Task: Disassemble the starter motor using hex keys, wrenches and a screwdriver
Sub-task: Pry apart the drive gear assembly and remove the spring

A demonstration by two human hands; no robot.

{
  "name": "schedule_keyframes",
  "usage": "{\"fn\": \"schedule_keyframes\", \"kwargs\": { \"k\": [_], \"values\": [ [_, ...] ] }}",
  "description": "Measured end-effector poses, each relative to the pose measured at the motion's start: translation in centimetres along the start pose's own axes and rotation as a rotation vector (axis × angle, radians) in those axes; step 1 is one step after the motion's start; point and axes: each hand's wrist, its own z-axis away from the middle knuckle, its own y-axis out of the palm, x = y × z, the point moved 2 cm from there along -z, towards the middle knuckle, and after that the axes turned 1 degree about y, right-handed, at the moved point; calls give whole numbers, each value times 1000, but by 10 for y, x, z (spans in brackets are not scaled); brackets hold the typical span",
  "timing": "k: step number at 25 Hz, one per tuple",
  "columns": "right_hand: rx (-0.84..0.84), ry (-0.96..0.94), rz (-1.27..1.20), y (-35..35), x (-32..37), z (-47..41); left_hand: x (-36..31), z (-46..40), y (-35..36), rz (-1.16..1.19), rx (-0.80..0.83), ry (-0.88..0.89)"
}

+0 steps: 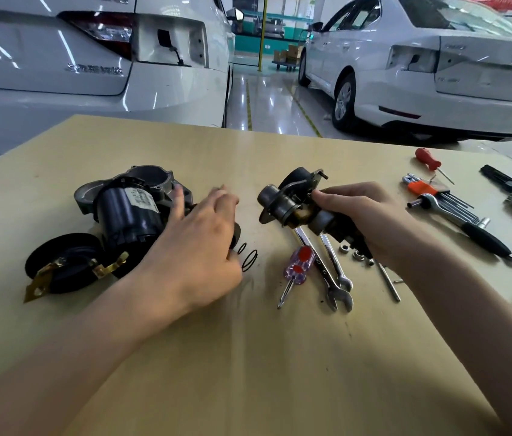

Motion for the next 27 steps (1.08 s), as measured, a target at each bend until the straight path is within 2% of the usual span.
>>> {"fn": "schedule_keyframes", "kwargs": {
  "k": [3,5,8,14,19,20,23,24,25,27],
  "values": [
    [-20,-164,-49,10,6,7,-4,5,-1,656,-115,-6],
    [-73,-296,-133,14,11,12,-4,3,1,851,-140,-20],
    [-116,-398,-125,20,15,17,-3,-5,2,863,-172,-80],
    [-53,-693,95,32,19,26,-3,-6,0,961,-56,-62],
    [27,-679,108,33,19,26,-6,0,-1,1092,-104,-27],
    [-29,-707,176,33,20,27,-7,0,-1,1112,-117,-30],
    [-431,-994,517,35,27,38,-7,0,-2,1197,-182,-110],
    [-504,-1045,574,37,26,42,-7,0,-3,1225,-214,-148],
    [-496,-1008,574,40,25,43,-7,1,-4,1250,-241,-182],
    [-250,-674,408,55,22,42,-10,2,-5,1290,-269,-216]
  ]
}}
